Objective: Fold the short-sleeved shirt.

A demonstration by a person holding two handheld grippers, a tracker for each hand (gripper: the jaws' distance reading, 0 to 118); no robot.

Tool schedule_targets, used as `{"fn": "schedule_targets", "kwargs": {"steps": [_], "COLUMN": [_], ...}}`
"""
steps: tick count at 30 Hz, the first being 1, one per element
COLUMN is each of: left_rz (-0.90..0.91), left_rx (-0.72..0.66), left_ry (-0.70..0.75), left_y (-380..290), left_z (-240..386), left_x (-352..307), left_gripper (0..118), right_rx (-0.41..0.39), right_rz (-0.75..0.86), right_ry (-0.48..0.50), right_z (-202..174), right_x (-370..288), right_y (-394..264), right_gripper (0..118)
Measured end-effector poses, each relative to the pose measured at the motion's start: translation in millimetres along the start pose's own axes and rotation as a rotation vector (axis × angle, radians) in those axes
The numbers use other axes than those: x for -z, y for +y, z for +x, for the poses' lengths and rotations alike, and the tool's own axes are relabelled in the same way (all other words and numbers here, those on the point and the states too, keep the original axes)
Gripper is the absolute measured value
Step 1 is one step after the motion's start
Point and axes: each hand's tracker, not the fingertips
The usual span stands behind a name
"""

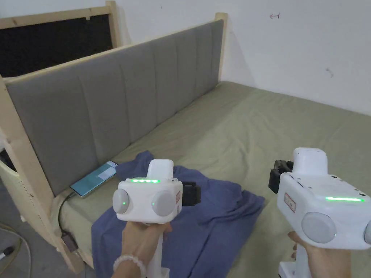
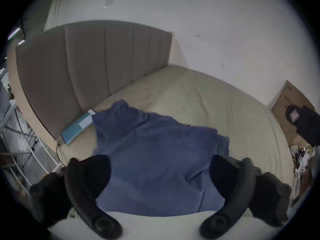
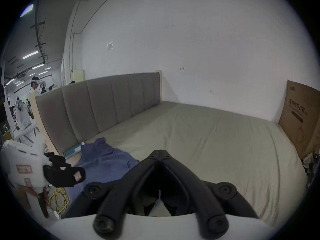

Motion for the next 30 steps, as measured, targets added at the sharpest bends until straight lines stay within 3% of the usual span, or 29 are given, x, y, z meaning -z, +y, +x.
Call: {"fn": "schedule_targets", "kwargs": {"steps": [3,9,10,11,12,14,16,19,20,30], "left_rz": [-0.091,-0.253,-0.296,-0.363,-0.351,-0.299,-0.316,-0.322,-0.331,-0.337], "left_rx": [0.066,0.008,0.016,0.022,0.085,0.051,0.034,0.050,0.050,-0.012], "left_ry": [0.072,-0.052,-0.073,-0.074,0.031,-0.004,0.002,0.013,0.028,0.005], "left_y": [-16,-47,-55,-59,-67,-60,-53,-46,-45,-14], "left_z": [8,25,28,29,32,36,30,23,22,18], "left_x": [30,63,69,81,81,71,74,72,74,61], "left_gripper": [114,112,105,87,86,80,65,15,8,7], "right_rx": [0.015,0.027,0.026,0.029,0.051,0.123,0.138,0.133,0.128,0.128], "right_rz": [-0.041,-0.093,-0.098,-0.103,-0.117,-0.138,-0.140,-0.144,-0.143,-0.107], "right_ry": [0.003,-0.003,-0.003,-0.003,0.006,0.028,0.019,0.014,0.013,-0.030], "right_z": [6,15,16,18,20,25,29,31,33,58], "right_x": [12,29,31,33,35,37,37,31,28,-4], "right_y": [-12,-28,-31,-32,-34,-38,-41,-42,-43,-33], "right_gripper": [1,1,1,1,1,1,1,1,1,1]}}
